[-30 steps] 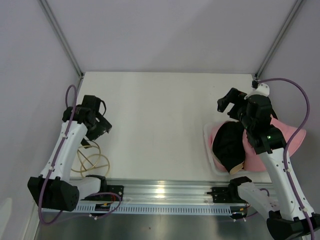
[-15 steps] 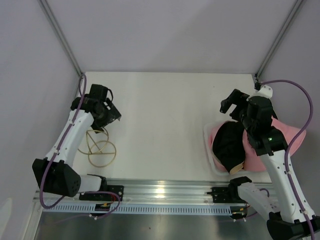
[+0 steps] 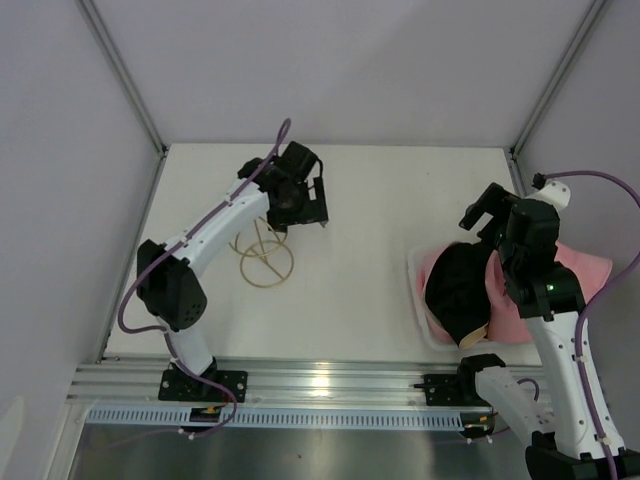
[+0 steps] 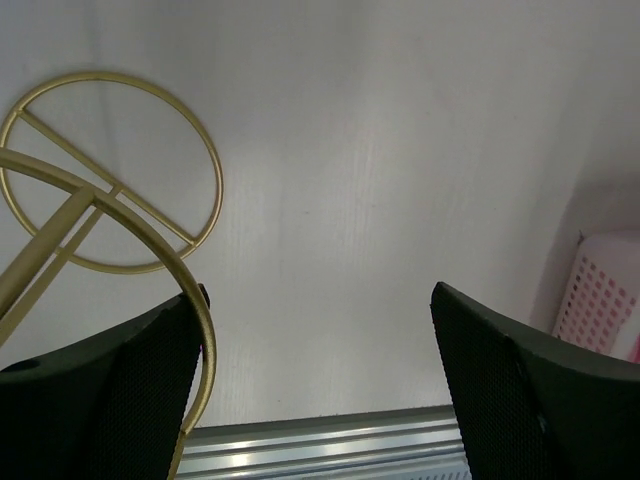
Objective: Stack the hats
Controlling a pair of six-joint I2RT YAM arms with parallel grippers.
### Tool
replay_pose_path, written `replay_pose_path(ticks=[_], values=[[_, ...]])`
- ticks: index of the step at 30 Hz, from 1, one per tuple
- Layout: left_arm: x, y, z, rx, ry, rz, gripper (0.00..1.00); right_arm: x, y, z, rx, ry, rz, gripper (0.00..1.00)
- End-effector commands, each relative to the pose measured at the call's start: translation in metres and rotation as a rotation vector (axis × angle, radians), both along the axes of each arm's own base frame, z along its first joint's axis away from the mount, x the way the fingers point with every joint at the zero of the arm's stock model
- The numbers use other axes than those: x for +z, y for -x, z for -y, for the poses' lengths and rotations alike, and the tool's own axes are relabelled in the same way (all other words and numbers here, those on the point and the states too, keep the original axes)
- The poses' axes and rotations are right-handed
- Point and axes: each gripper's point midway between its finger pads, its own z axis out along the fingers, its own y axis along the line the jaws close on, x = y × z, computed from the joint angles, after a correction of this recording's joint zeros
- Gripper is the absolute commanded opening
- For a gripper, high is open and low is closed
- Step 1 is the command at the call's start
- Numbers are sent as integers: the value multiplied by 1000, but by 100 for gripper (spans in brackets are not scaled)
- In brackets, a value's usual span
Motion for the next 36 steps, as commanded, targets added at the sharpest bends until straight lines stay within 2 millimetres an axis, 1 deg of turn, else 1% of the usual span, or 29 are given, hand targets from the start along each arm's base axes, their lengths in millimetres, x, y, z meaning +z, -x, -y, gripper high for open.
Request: replay_pose_path(ticks=[1,2,3,5,6,7,10,11,16,17,19,20,21,23,24,25,26,27,28,29,30,31,32,33,34,35,36], values=[[22,22,56,-160,82,14,95,7,4,9,-35,-15,29,99],[24,25,65,-182,97,22,94,6,4,10,-35,-16,32,99],[33,26,76,-202,128,46,95,5,4,10,-33,-17,30,100],[36,38,97,-253,165,34,94,3,5,12,-39,-20,20,99],[47,38,105,-265,186,55,95,3,5,13,-38,-22,20,99],[48,43,113,-288,196,55,95,3,6,13,-38,-23,17,99],[54,48,130,-331,215,68,95,0,8,15,-49,-24,7,100],[55,49,133,-345,219,70,95,1,10,16,-49,-24,10,99],[46,53,149,-405,214,64,96,1,20,18,-60,-29,9,99],[53,50,151,-415,215,82,96,3,23,18,-58,-34,21,99],[48,46,150,-412,188,76,96,6,27,18,-62,-42,38,99],[55,45,150,-417,188,89,96,5,29,19,-63,-42,39,99],[57,44,149,-417,183,97,97,8,32,20,-65,-42,56,99],[75,40,144,-418,171,145,97,11,37,21,-65,-38,66,100],[90,39,145,-427,185,176,97,12,38,20,-59,-35,69,99],[100,32,138,-428,152,231,98,14,37,19,-49,-32,76,99],[118,31,135,-438,156,281,99,17,38,14,-8,-23,83,99],[159,27,134,-441,195,385,99,21,37,11,14,-22,93,99],[174,22,126,-455,168,447,100,22,35,7,35,-25,90,99],[197,23,119,-456,176,507,99,23,34,-2,80,-45,85,99],[223,23,110,-442,192,577,100,30,34,-9,112,-61,91,99],[243,20,97,-414,195,636,100,25,31,-17,148,-83,57,99],[266,25,73,-369,188,700,99,26,33,-37,242,-146,47,99],[272,19,53,-319,168,724,100,27,30,-50,301,-182,48,99],[280,19,35,-278,161,749,99,24,28,-64,368,-220,38,99],[274,17,17,-234,133,740,99,23,30,-83,467,-269,31,99],[294,23,-24,-146,138,790,99,16,25,-91,483,-309,22,100]])
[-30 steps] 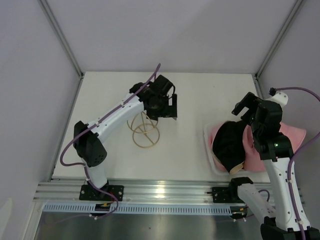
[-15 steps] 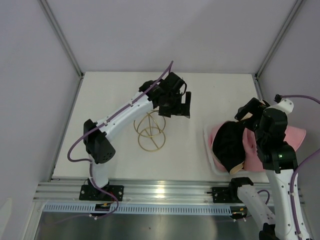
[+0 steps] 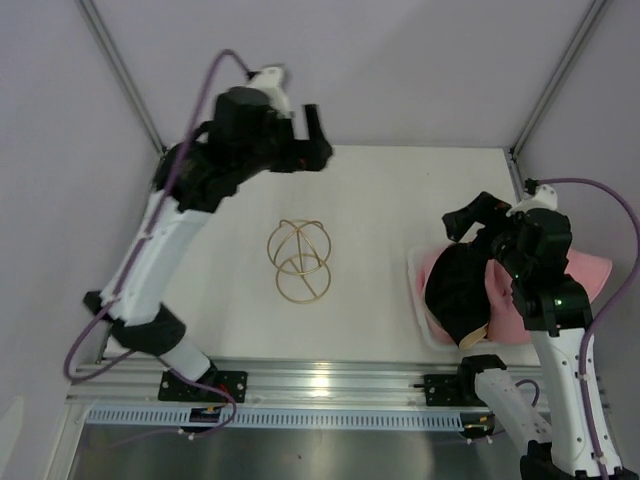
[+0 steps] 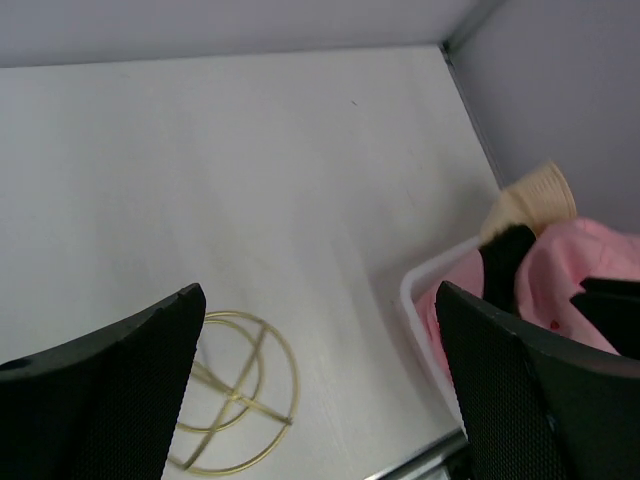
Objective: Stack the hats
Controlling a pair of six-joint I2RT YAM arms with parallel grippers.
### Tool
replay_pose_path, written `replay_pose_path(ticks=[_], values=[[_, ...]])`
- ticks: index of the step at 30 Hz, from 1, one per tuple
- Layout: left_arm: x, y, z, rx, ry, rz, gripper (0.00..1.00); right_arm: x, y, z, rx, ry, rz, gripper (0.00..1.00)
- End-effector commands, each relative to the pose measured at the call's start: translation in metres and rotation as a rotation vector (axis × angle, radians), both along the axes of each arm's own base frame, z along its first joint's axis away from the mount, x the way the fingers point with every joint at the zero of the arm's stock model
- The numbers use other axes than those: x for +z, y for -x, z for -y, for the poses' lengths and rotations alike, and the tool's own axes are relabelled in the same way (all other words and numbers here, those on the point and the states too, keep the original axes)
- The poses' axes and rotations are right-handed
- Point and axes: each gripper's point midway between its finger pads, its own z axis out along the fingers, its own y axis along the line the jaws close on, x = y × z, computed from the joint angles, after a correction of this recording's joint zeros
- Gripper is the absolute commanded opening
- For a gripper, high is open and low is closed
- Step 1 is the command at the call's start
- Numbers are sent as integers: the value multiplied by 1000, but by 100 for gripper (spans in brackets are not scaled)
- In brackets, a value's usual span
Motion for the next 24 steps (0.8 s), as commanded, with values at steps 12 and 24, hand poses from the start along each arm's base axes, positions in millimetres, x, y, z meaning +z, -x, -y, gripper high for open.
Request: replay_pose_path(ticks=[12,24], values=[[-78,39,-222,545,47,-9,99,-87,-8,-36,40,67,-330,98],[-110,39,-228,562,4,-46,99,-137,-26,-54,39,85,-400,72]])
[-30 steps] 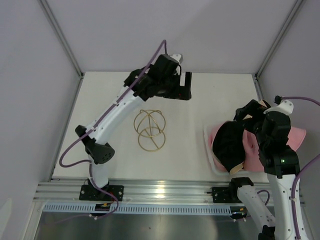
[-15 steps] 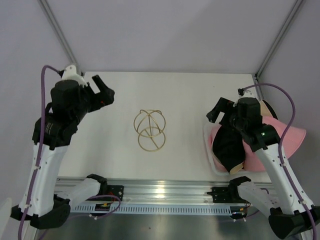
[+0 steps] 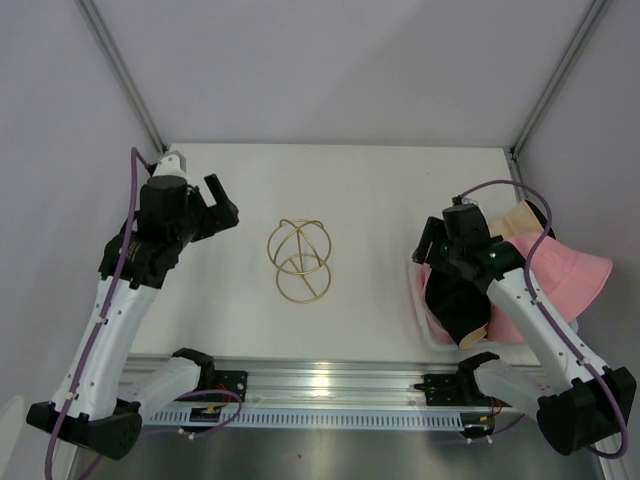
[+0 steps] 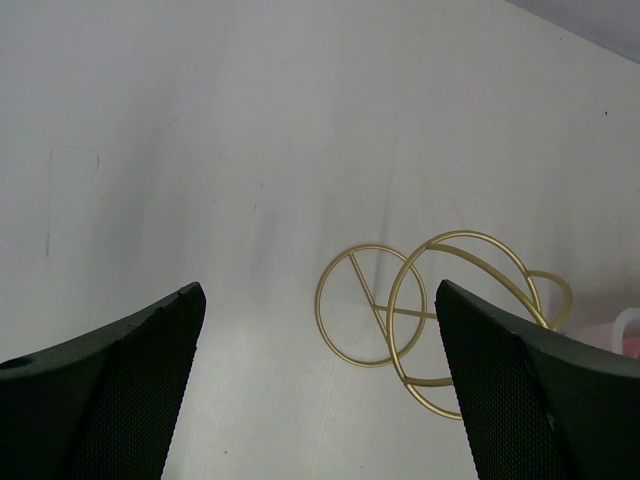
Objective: Stack the hats
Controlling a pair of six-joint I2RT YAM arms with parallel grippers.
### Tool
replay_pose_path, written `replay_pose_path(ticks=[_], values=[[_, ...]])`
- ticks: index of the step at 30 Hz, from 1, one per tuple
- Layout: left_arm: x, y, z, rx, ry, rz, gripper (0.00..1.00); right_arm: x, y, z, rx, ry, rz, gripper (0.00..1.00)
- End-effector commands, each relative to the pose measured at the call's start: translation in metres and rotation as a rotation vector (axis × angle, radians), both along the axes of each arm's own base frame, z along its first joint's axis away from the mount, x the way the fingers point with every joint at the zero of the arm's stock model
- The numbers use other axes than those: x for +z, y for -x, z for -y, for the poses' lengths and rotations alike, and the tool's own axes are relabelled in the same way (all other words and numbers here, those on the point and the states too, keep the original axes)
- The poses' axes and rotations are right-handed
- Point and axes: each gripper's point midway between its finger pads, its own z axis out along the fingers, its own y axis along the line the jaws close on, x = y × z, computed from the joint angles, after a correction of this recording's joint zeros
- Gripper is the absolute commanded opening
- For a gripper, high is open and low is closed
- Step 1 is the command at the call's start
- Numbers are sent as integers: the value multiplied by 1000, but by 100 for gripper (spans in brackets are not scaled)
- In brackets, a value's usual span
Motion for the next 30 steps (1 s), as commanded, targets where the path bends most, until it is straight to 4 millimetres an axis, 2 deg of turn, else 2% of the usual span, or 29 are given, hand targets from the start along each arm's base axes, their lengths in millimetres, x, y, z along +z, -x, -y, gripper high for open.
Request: replay_pose_path(ticks=[1,3,4,5,7,8,10,11,13,14,15,16,17,20,21,23,24,25,27,28,30], values=[[7,-7,-3,21,11,56,100,10,-21,1,-58,-3,74,61],[4,-7,-4,23,11,59,100,12,-24,2,-64,5,75,40],[4,-8,-3,21,14,66,100,20,-28,1,-66,7,88,8],[1,-9,0,8,25,70,100,19,-28,3,-67,22,71,0],[-3,-9,6,-18,39,70,99,30,-33,2,-58,33,84,0],[-8,-10,11,-46,52,68,100,45,-37,0,-49,27,109,0],[-12,-11,15,-67,55,61,99,60,-39,-2,-34,25,139,0],[-10,-11,16,-72,55,62,99,80,-42,-4,-27,8,181,0],[-12,-12,17,-79,53,50,99,105,-42,-13,26,-35,233,0],[-9,-12,19,-85,62,57,100,136,-43,-22,68,-86,327,0],[-6,-12,21,-96,69,62,99,154,-38,-37,155,-152,375,0],[0,-11,23,-108,77,80,100,171,-36,-45,202,-182,430,0],[4,-11,25,-119,86,92,100,200,-38,-51,230,-226,520,0],[28,-8,37,-206,100,149,99,240,-34,-68,325,-297,619,0],[48,-4,44,-251,122,194,99,256,-34,-76,368,-322,639,0],[65,1,50,-302,129,235,100,270,-36,-84,401,-350,657,0],[85,4,52,-320,138,280,100,282,-33,-89,435,-371,678,0],[105,10,59,-373,155,331,99,285,-35,-93,446,-380,682,0],[131,20,71,-465,163,420,100,301,-34,-96,463,-409,731,0],[148,28,83,-555,187,487,99,312,-34,-96,465,-421,774,0],[160,34,99,-647,211,531,100,323,-33,-97,467,-437,811,0]])
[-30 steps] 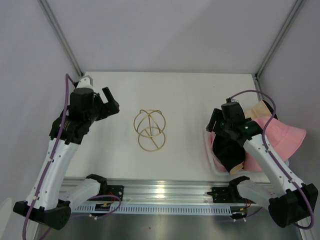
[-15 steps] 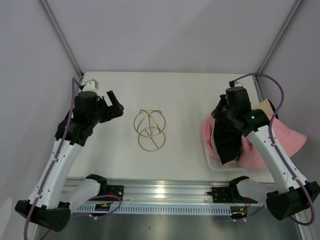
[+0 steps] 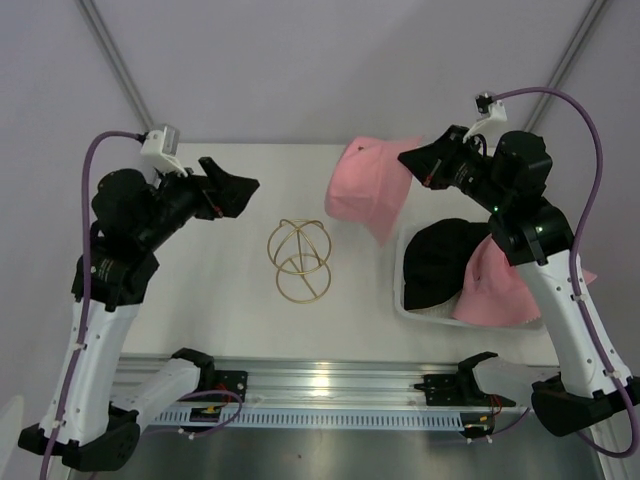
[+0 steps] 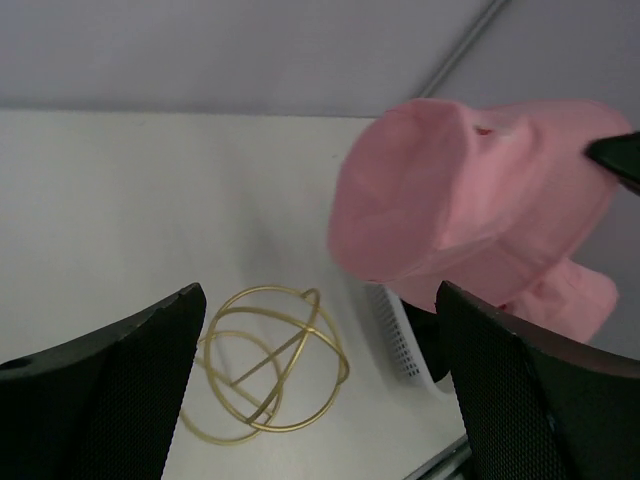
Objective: Stack the hats
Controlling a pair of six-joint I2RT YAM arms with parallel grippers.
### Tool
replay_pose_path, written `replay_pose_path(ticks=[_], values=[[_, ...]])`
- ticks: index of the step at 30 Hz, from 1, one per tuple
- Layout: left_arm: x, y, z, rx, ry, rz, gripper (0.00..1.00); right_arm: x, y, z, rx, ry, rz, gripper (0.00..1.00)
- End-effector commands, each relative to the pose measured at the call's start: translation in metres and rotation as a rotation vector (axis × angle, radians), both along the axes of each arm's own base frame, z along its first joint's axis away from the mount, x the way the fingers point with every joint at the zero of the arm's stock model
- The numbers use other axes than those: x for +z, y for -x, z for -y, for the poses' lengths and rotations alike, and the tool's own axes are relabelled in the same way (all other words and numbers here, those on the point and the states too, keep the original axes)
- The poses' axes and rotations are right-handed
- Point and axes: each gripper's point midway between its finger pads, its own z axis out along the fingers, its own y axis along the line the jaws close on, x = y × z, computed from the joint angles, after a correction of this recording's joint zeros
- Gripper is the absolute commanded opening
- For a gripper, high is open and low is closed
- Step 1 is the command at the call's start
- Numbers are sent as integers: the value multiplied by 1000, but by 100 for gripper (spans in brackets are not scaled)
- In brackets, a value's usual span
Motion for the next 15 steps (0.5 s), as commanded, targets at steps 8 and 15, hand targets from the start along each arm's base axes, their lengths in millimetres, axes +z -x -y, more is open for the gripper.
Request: replay_pose_path(ticks=[8,15], values=[[38,12,95,-532,-19,224,100,74,6,-32,193,-146,226,0],[5,-22,130,-565,-85,200,99,80,7,-39,236,-152,237,0]])
